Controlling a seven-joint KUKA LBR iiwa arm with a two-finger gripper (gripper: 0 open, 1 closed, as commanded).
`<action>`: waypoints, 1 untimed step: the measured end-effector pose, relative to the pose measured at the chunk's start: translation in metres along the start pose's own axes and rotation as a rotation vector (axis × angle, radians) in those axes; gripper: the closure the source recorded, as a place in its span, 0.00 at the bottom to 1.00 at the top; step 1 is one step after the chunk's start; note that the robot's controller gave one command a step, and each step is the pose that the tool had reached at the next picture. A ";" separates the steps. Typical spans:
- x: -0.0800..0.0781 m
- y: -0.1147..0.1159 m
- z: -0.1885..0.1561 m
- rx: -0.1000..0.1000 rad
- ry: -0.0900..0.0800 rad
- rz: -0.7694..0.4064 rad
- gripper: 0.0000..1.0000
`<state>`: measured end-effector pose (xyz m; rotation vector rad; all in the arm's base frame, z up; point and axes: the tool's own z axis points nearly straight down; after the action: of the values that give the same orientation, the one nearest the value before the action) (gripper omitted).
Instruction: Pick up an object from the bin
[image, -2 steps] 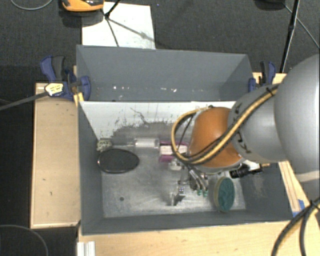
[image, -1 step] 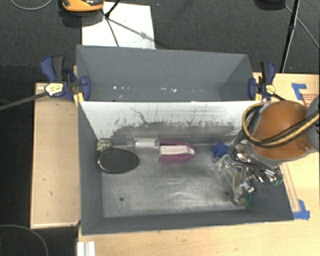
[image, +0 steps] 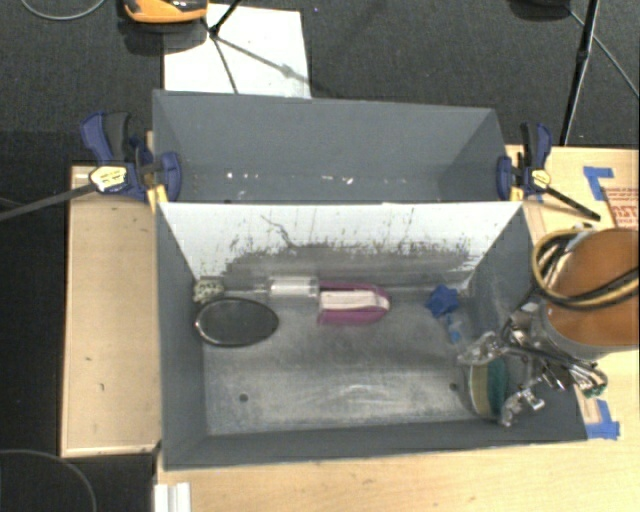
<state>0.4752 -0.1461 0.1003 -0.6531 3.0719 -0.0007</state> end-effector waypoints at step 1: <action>-0.007 -0.002 0.025 0.007 -0.021 0.031 0.00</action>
Offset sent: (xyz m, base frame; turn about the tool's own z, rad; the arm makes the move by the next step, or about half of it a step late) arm 0.0005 -0.0016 -0.0303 0.0356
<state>0.4829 -0.1454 0.0751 -0.6008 3.0601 -0.0049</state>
